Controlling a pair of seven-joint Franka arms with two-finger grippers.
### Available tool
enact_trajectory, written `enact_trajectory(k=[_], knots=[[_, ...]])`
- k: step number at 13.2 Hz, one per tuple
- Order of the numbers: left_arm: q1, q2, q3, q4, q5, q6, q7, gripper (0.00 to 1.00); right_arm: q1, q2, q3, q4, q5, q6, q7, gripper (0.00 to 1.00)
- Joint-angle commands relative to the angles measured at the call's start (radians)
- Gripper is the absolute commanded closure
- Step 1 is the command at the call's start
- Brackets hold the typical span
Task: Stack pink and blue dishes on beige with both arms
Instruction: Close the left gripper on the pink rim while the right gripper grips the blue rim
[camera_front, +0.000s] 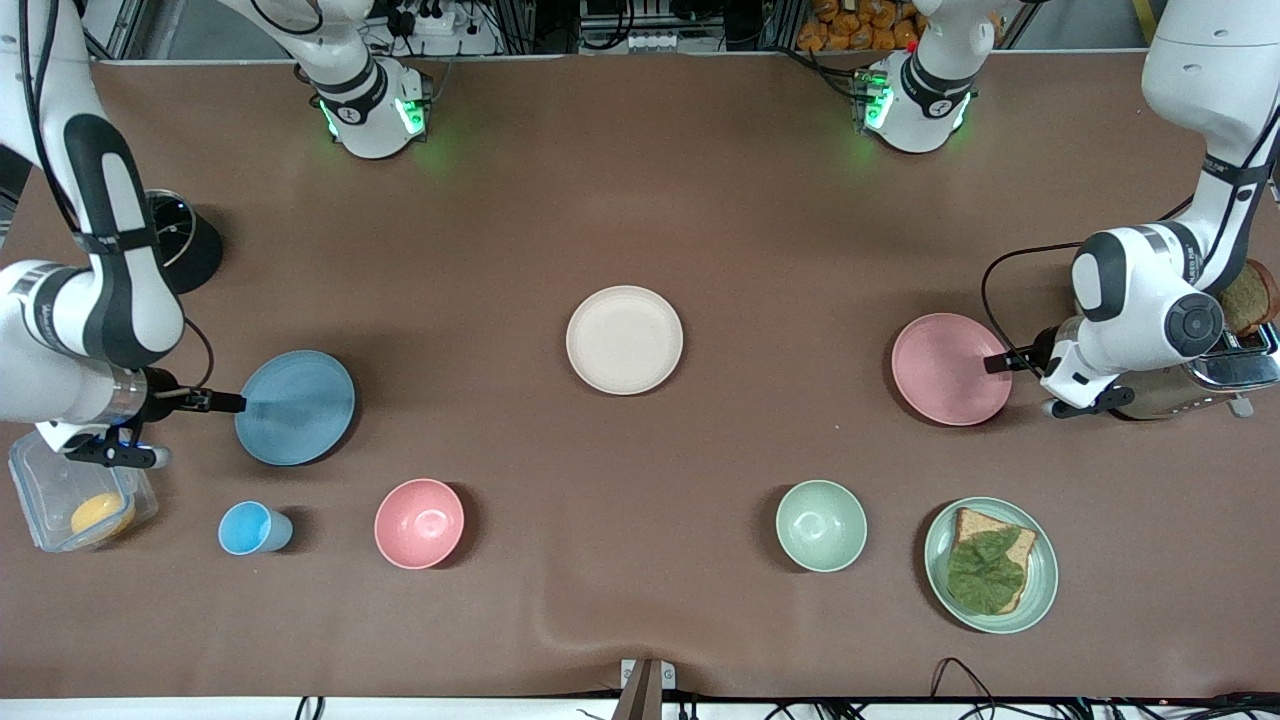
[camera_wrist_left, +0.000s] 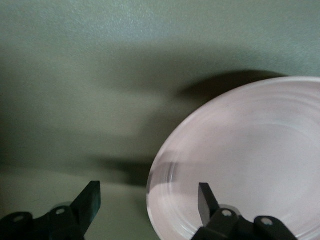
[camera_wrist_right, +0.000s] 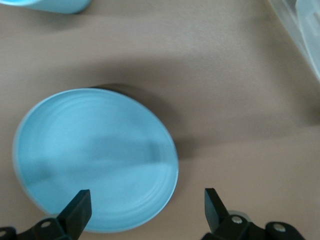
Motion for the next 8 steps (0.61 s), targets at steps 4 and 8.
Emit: enact_trajectory(k=[4, 8], knots=[[0.013, 0.019, -0.009, 0.009, -0.023, 0.008, 0.023, 0.7, -0.041, 0.1, 0.014, 0.016, 0.003, 0.055, -0.003, 0.0], [0.015, 0.019, -0.035, 0.009, -0.043, 0.008, 0.024, 1.0, -0.045, 0.112, 0.016, -0.002, 0.004, 0.063, -0.003, 0.0]])
